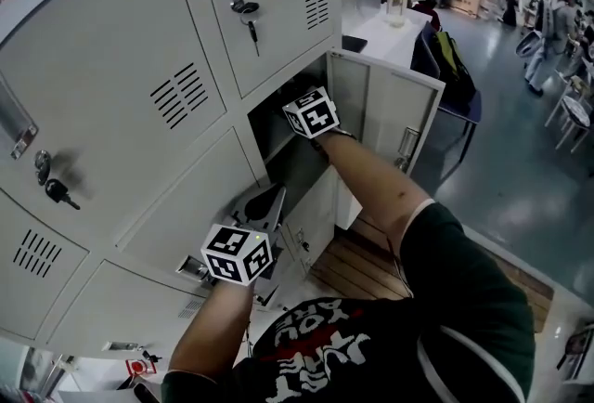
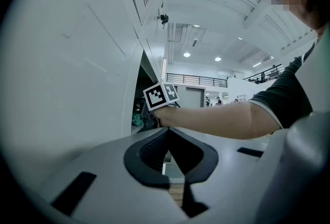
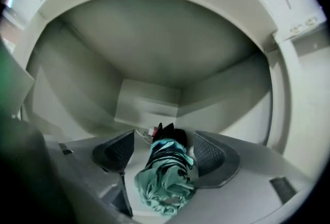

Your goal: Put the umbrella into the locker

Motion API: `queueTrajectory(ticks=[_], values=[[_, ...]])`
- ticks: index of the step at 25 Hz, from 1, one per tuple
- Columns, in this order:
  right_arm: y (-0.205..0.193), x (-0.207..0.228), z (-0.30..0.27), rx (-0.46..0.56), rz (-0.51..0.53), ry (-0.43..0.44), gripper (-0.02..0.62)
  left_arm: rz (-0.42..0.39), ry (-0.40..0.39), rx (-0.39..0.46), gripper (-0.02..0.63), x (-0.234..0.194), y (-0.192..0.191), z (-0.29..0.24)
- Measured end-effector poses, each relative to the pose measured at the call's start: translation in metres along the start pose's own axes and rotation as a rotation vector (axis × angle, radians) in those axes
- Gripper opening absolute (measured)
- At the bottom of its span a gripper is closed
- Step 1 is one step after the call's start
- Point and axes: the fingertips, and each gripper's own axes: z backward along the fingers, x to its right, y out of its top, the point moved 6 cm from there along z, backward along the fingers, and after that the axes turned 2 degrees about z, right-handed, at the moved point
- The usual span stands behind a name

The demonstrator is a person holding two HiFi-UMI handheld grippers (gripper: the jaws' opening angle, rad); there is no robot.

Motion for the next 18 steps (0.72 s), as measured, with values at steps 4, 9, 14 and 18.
queueTrajectory(ticks=[4,9,14,18], values=[[0.002,-0.004,0.016,0.016,-0.012,0.019,0.351,-0.014,0.026,0.003,0.008,0.002,0.002,-0.002],[0.002,-0.005,0.044,0.042,-0.049,0.05,0.351,-0.021,0.061,0.003,0.009,0.01,0.001,-0.005],[-0.003,-0.013,0.073,0.058,-0.059,0.089,0.351,-0.018,0.075,0.004,0.009,0.02,-0.004,-0.005],[-0.005,-0.023,0.096,0.063,-0.058,0.094,0.351,-0.023,0.064,0.009,0.009,0.026,-0.004,0.001]])
